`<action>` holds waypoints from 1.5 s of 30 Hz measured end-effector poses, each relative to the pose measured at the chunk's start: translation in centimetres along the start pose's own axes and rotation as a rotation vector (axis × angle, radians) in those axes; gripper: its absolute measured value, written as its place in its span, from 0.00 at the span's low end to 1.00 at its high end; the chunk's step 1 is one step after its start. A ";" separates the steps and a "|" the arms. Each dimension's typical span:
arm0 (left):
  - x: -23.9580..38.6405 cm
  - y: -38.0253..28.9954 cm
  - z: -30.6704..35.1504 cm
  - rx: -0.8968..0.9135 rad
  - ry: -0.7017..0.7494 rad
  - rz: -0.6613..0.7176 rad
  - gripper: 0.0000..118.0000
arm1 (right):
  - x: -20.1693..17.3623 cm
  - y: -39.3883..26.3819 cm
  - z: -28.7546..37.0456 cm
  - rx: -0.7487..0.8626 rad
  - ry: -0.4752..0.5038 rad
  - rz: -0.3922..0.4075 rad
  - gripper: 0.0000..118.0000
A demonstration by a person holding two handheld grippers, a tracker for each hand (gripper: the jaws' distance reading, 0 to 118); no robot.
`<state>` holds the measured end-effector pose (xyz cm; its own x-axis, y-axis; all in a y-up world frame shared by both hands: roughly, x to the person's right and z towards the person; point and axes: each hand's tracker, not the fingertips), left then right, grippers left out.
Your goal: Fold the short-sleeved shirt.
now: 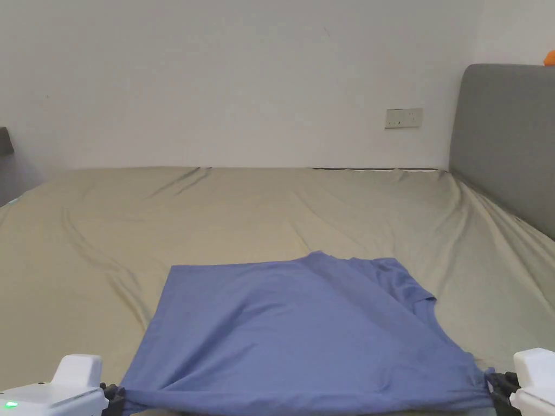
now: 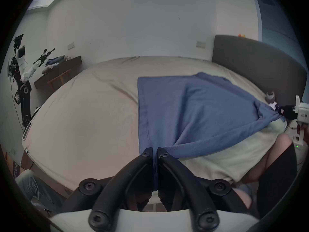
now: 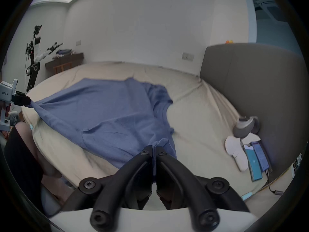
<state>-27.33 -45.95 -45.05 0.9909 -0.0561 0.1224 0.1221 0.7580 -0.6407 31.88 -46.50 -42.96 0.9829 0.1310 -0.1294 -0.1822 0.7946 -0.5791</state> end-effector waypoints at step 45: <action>-0.6 -4.9 -0.2 0.063 -0.124 0.058 0.02 | 1.7 -3.8 4.4 0.110 -0.015 -0.083 0.22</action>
<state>-28.50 -49.77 -42.19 0.9811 0.0666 0.1817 0.0572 0.7970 -0.6012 34.37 -46.69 -37.42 0.9949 0.0702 -0.0725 -0.0970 0.8633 -0.4953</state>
